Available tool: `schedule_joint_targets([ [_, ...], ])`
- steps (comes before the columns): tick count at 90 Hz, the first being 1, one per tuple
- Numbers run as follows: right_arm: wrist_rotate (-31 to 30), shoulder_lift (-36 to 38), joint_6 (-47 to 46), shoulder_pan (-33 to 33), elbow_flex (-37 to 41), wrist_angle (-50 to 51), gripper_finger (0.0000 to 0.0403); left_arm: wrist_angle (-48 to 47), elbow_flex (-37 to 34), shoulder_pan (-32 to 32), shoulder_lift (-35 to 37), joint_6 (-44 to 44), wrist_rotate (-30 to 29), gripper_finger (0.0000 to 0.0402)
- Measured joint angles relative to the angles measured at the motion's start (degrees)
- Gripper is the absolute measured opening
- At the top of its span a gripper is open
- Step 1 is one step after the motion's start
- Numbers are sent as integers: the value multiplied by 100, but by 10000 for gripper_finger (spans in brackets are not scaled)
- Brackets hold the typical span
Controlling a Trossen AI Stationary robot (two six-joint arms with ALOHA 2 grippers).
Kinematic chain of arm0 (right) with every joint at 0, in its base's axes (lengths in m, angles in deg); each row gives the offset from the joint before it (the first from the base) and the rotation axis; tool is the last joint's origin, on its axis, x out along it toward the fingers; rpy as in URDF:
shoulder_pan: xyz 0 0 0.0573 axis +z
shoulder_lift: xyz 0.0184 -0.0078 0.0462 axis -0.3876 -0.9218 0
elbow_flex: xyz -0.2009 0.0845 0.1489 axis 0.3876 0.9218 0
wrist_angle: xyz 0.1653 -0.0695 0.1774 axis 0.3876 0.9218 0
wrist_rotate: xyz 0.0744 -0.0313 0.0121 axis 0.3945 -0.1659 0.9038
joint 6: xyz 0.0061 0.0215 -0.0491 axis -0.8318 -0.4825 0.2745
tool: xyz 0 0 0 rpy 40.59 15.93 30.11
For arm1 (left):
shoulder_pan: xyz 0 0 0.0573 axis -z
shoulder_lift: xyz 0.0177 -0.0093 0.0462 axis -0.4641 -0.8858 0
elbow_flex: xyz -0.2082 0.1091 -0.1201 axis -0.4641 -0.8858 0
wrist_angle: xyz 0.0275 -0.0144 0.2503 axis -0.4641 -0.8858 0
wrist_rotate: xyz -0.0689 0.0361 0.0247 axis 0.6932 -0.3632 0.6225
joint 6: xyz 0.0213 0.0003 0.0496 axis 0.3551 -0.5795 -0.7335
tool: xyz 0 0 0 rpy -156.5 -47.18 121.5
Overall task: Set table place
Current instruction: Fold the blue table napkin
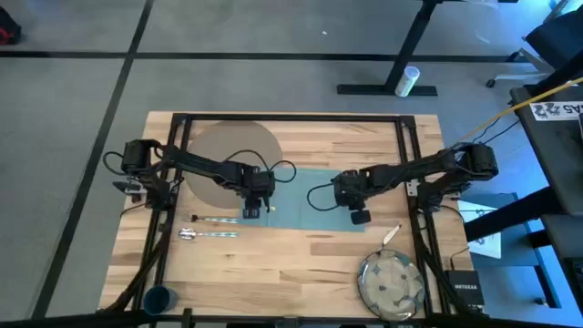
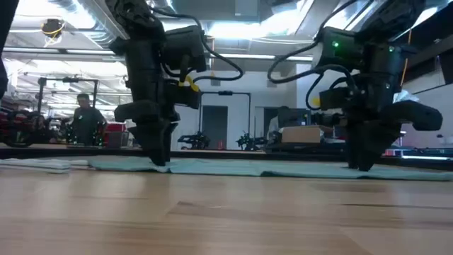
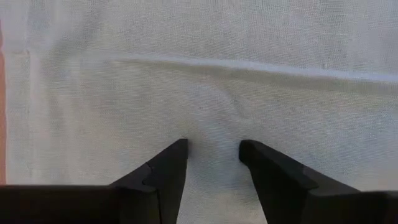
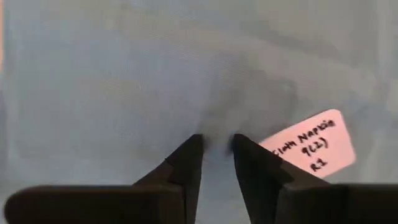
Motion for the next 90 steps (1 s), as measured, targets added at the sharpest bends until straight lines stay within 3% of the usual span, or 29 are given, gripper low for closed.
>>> schedule_joint_targets([
  [29,-28,-79,-133,0,10,-39,169,-5,-2,0,-4,33,-2,157],
  [90,-5,105,-237,13,34,24,175,-13,-7,0,-9,148,-2,157],
])
